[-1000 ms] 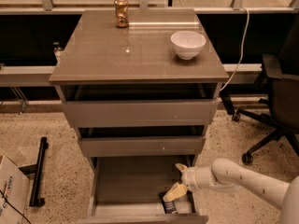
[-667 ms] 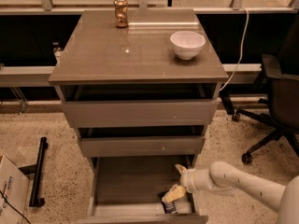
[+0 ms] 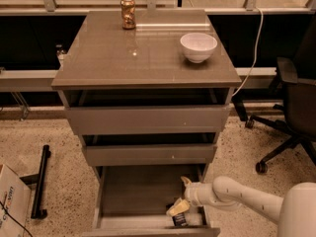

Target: Pick rxbar blueberry from bottom drawer and place on counter

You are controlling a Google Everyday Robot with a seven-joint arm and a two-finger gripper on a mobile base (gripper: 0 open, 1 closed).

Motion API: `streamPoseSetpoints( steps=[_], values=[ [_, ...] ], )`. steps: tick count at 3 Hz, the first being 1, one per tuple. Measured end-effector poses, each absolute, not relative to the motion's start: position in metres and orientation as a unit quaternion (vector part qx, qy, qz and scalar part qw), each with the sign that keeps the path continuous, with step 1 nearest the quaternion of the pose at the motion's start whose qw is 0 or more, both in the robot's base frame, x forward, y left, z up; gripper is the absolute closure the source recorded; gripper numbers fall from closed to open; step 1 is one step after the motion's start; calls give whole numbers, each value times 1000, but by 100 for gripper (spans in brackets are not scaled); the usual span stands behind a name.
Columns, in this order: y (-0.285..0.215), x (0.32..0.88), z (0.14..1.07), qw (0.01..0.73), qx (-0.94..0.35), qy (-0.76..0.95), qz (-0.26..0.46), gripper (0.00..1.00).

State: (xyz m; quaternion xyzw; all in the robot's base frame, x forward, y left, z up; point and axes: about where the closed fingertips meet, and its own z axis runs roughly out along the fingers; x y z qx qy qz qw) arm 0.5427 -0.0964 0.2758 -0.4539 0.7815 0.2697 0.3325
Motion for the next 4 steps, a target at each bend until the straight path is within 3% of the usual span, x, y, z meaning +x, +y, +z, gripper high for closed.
streamPoseSetpoints(
  steps=[4],
  values=[
    [-112, 554, 185, 304, -406, 839, 198, 0]
  ],
)
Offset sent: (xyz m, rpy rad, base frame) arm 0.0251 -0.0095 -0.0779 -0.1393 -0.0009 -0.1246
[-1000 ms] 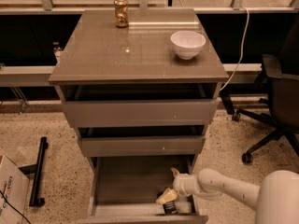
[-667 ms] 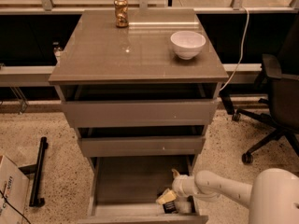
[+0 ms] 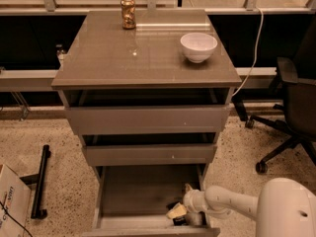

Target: Pick rxbar blueberry from bottom drawer and place on counter

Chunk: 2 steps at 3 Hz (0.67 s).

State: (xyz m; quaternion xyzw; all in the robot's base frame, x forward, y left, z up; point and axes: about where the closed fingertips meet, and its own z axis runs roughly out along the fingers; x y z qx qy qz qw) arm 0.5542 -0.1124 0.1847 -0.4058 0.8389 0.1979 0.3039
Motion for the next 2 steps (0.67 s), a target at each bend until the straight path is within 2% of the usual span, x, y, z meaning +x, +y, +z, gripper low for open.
streamPoseSetpoints(
  steps=[2],
  values=[
    [-126, 551, 151, 297, -365, 861, 191, 0]
  ],
)
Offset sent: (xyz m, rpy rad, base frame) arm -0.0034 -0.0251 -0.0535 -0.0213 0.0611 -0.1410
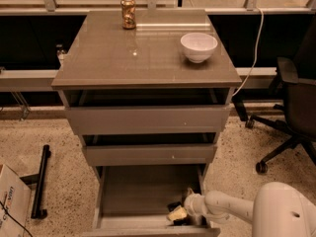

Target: Pick rxbar blueberry from bottom drawer and place on counter

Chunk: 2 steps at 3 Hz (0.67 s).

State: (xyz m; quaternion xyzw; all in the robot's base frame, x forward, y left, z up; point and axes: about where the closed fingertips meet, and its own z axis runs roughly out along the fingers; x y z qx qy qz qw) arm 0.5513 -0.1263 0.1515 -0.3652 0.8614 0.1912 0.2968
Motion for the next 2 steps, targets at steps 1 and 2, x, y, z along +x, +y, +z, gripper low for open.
streamPoseSetpoints(
  steps=[1, 2],
  values=[
    [-129, 550, 139, 289, -353, 871, 182, 0],
    [-130, 545, 124, 272, -343, 883, 168, 3]
  ],
)
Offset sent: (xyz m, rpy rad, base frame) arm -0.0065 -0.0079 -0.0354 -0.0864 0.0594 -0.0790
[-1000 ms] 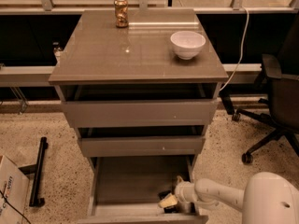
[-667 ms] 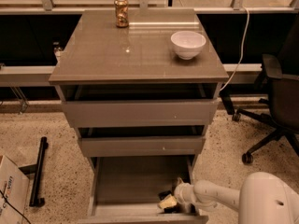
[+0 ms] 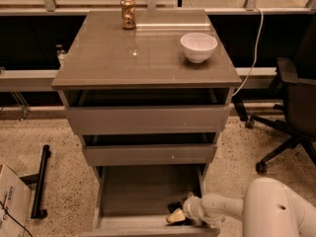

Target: Pick rxbar blueberry from bottom drawer and place on counter

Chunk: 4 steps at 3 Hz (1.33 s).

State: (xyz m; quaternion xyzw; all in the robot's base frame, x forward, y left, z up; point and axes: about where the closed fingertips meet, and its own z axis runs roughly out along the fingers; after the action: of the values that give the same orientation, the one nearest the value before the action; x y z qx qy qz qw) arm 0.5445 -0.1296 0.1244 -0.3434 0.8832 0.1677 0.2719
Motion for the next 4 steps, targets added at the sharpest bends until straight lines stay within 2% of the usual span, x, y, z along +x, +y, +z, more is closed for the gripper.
streamPoseSetpoints(
  steps=[1, 2, 4],
  values=[
    [-129, 538, 117, 262, -336, 890, 161, 5],
    [-128, 533, 113, 254, -333, 895, 154, 23],
    [-124, 527, 112, 248, -329, 899, 150, 70]
  ],
)
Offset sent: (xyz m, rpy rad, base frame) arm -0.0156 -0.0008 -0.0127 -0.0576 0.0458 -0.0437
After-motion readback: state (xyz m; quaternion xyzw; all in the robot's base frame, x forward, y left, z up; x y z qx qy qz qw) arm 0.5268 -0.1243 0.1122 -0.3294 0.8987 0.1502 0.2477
